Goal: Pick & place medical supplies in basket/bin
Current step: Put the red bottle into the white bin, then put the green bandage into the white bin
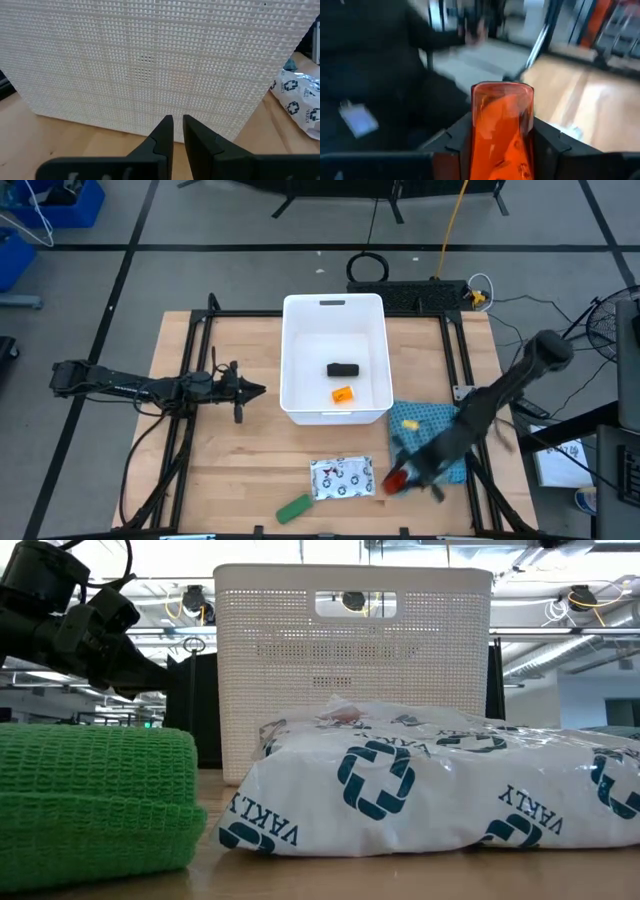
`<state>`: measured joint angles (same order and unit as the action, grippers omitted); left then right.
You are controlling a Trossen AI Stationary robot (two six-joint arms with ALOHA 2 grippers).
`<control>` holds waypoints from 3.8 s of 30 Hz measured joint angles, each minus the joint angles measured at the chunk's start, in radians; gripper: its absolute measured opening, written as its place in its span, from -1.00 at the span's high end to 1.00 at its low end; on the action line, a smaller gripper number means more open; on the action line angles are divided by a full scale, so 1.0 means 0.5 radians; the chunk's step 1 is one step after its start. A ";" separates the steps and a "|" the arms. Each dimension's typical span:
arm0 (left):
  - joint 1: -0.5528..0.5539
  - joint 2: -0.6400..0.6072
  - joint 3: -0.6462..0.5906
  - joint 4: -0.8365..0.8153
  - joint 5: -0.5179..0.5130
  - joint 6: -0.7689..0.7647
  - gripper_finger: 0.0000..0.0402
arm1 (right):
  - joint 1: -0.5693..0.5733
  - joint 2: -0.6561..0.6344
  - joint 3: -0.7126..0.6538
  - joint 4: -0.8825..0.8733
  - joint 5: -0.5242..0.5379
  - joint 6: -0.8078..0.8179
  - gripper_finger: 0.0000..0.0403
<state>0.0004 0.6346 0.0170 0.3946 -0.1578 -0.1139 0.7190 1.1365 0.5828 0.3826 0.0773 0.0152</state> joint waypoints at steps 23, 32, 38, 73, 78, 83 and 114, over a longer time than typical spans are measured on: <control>0.000 -0.002 0.000 0.273 -0.160 0.322 0.77 | -0.412 -1.265 -0.411 0.129 0.251 -0.443 0.37; 0.000 -0.001 0.000 0.279 -0.177 0.365 0.77 | -0.994 -0.775 0.969 -1.273 0.497 -0.659 0.38; 0.000 -0.001 0.000 0.279 -0.177 0.250 0.77 | -1.658 -0.364 1.671 -1.622 0.104 -0.804 0.38; 0.000 0.000 0.000 0.250 -0.176 0.222 0.77 | -2.340 2.000 2.352 -1.852 -1.035 -1.345 0.38; 0.000 0.000 0.000 0.246 -0.176 0.219 0.77 | -2.327 2.116 2.351 -1.865 -1.038 -1.354 0.38; 0.000 0.000 0.000 0.221 -0.175 0.218 0.77 | -2.307 2.121 2.349 -1.856 -0.989 -1.367 0.38; 0.000 0.000 0.000 0.214 -0.138 0.150 0.77 | -2.292 1.440 2.347 -2.043 -0.521 -1.224 -0.36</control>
<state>0.0004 0.6346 0.0170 0.5017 -0.2268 -0.0390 -0.4271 1.8563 1.7565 -0.6390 -0.1830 -0.5967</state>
